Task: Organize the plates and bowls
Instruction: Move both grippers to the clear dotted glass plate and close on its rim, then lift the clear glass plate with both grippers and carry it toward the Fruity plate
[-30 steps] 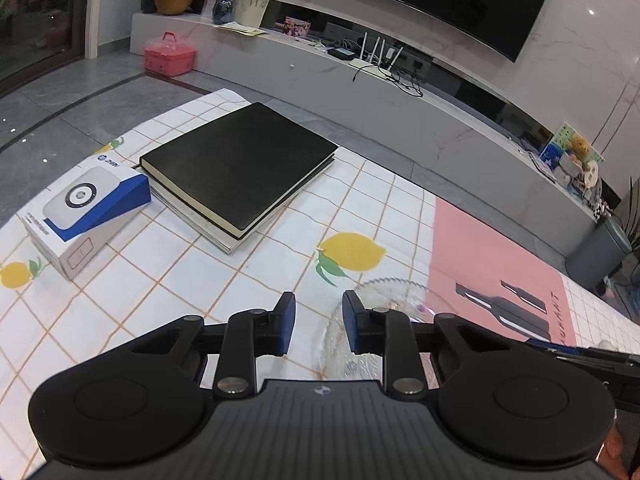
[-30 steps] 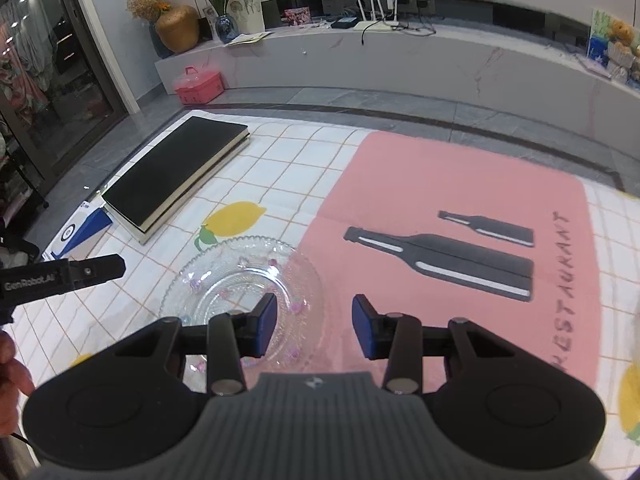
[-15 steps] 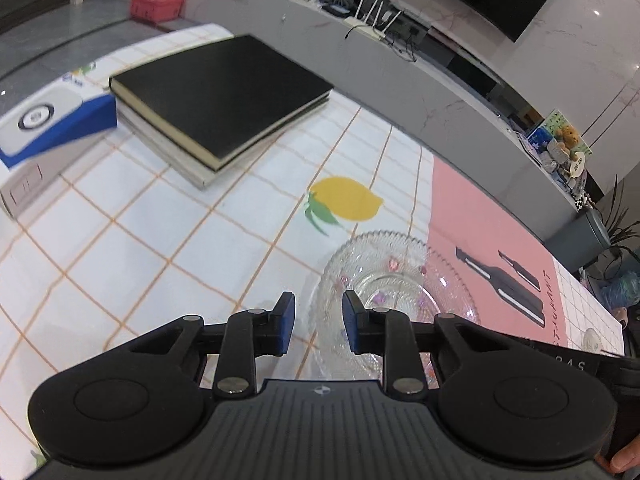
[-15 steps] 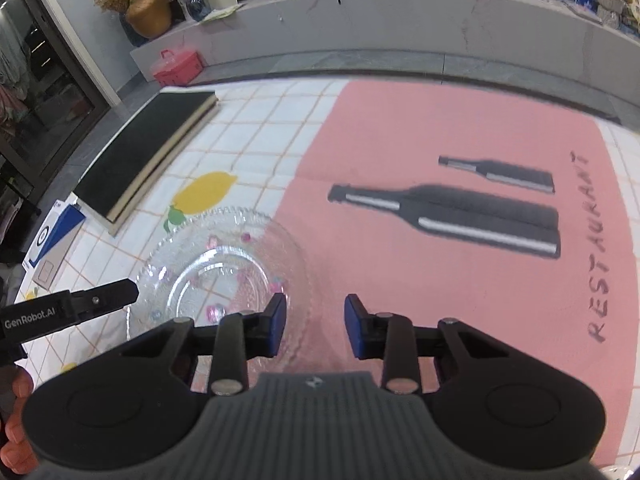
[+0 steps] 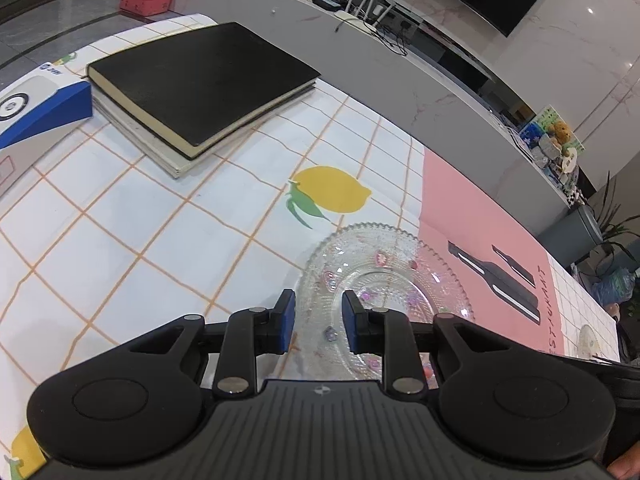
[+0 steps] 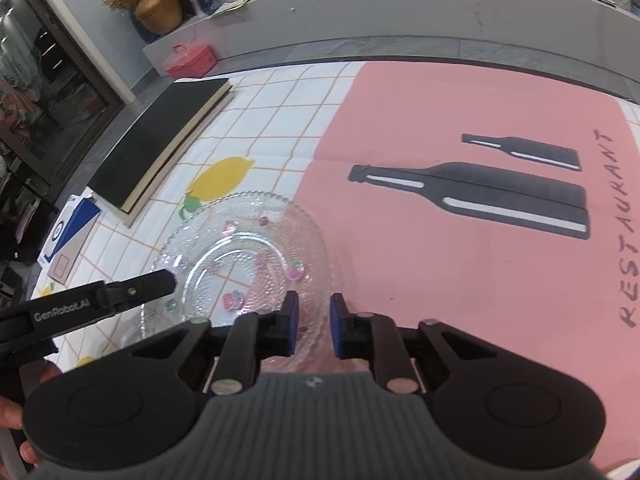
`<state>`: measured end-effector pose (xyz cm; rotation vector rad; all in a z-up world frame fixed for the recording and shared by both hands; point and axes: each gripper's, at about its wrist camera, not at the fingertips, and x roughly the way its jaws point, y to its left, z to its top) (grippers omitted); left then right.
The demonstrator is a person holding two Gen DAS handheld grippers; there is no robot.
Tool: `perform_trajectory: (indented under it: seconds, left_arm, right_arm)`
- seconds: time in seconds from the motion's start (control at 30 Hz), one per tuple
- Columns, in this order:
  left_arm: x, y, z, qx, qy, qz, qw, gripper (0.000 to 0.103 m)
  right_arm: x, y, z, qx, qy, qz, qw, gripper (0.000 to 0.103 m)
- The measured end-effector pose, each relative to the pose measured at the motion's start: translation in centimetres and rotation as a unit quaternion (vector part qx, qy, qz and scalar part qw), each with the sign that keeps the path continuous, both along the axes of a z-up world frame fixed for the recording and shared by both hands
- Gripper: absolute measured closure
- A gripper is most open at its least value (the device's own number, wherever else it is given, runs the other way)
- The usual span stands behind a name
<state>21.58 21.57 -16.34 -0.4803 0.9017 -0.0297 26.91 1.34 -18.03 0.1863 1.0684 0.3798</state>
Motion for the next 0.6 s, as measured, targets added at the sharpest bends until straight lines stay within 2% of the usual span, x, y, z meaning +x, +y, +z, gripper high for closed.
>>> perform_trajectory:
  seconds: [0.2, 0.6]
  left_arm:
    - [0.4, -0.2, 0.2, 0.019, 0.014, 0.005, 0.9997, 0.088]
    - [-1.6, -0.7, 1.9, 0.004, -0.003, 0.005, 1.0000, 0.088]
  right_arm:
    - [0.4, -0.4, 0.0, 0.011, 0.011, -0.008, 1.000, 0.091]
    - [-0.1, -2.1, 1.8, 0.035, 0.021, -0.015, 0.999, 0.096]
